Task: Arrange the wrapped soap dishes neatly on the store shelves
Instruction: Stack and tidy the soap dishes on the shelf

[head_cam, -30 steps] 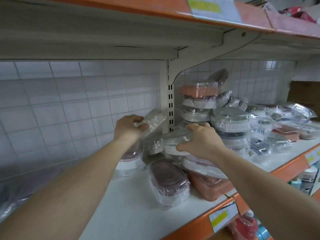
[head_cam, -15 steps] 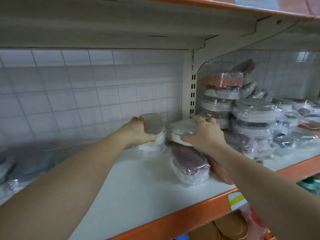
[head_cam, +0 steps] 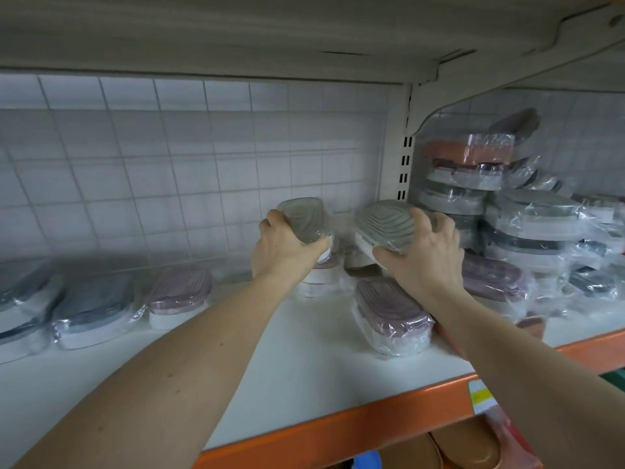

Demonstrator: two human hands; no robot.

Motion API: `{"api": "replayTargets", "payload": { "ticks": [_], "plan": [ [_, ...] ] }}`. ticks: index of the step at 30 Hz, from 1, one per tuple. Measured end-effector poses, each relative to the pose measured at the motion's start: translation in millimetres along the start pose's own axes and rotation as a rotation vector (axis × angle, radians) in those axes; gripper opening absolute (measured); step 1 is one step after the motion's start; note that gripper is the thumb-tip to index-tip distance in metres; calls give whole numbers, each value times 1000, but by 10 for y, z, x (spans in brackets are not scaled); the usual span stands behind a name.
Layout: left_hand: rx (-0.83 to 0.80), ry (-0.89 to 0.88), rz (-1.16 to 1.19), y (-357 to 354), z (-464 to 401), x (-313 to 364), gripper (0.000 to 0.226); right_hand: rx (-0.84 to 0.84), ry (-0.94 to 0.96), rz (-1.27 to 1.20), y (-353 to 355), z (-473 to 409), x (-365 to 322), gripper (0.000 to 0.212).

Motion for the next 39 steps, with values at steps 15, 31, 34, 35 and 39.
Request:
{"api": "replayTargets", "payload": {
  "ticks": [15,31,34,35,39],
  "plan": [
    [225,108,-138,2523,1060,-1786,60,-147,253,-349,-386,1555,-2252,77],
    [333,485,-391,5302,2860,-4184,54,-558,537,-574,-1183,4254,-5073,67],
    [349,517,-367,5503,2865,-4522,49,-594,568,-566,-1401,4375,-5407,65],
    [352,524,-362,5559,2830,-4640,49,-604,574,-564,-1497,4404,-5515,64],
    [352,531,-356,5729,2574,-5189,51,-623,586,-562,-1996,4458,-5983,64]
  ]
}}
Point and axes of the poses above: each hand's wrist, its own z-axis away from the middle knuckle, its own y-axis out of the back of the hand, x = y × z, the point moved 1 cm from there along -z, towards the middle knuckle, and after that the axes turned 6 degrees about -z, right-handed, at the moved point
